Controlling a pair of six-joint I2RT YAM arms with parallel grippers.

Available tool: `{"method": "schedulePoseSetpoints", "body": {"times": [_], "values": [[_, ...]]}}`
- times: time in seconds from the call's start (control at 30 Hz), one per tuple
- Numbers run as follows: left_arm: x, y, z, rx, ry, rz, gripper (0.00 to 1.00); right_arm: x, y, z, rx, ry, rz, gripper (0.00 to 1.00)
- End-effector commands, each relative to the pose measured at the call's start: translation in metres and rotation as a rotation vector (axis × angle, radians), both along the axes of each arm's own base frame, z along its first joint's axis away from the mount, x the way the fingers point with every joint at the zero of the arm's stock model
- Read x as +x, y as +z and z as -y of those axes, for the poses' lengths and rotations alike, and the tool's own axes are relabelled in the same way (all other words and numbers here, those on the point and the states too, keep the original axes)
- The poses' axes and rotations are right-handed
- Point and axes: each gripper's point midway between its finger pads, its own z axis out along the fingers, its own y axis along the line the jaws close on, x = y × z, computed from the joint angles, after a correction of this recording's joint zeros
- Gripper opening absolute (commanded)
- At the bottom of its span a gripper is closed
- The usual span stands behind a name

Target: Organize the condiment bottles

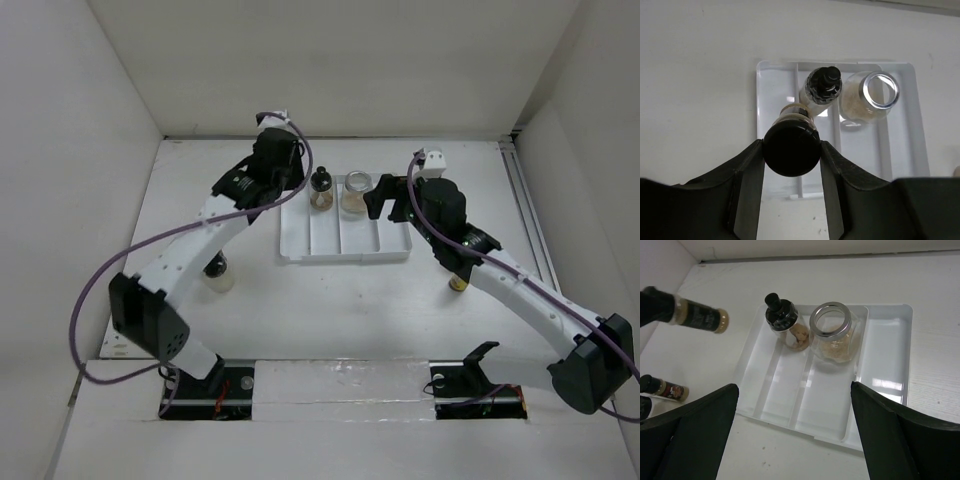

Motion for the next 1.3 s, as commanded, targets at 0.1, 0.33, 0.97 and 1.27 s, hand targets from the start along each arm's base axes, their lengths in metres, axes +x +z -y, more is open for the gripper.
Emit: {"method": "schedulePoseSetpoints", "body": {"times": [0.1,0.33,0.97,1.27], "values": [[0.061,-0.031,0.0,0.052,0.084,-0.016,0.25,0.0,0.022,-0.002,0.059,0.013,0.067,0.99],[0.095,-0.048,0.016,0.091,0.083,-0.035,0.25,0.0,0.014,-0.005,0.05,0.022,0.05,0.99],[0.122,-0.129,0.006,0.165,0.106,-0.16,0.26,0.0,0.014,-0.005,0.05,0.022,0.05,0.99],[0.13,-0.15,0.004,0.11,0.113,-0.179,0.37,0.0,0.014,-0.005,0.05,0.022,0.05,0.99]]}}
